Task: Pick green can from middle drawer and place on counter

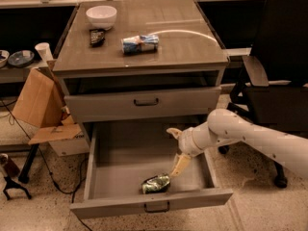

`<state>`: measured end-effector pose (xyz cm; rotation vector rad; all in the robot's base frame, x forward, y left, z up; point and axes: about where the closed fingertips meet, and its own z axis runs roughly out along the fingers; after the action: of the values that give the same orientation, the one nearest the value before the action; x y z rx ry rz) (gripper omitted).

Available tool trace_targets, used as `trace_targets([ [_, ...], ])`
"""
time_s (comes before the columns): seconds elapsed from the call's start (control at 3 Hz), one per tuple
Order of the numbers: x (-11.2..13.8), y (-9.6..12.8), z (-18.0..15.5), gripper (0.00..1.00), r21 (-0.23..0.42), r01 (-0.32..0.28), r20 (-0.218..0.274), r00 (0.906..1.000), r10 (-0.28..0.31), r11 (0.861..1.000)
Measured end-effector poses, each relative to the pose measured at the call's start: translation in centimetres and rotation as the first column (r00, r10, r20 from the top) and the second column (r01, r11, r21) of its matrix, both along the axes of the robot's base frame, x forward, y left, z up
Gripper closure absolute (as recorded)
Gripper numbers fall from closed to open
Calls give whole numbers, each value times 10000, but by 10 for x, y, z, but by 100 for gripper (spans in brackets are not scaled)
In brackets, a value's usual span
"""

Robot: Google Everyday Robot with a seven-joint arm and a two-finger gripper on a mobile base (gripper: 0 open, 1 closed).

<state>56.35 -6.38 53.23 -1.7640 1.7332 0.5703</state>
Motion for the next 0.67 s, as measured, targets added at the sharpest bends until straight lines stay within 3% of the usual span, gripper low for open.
trace_targets([
  [0.67,-20,-2,-100,0,923,76,-484,9988,-31,9957],
])
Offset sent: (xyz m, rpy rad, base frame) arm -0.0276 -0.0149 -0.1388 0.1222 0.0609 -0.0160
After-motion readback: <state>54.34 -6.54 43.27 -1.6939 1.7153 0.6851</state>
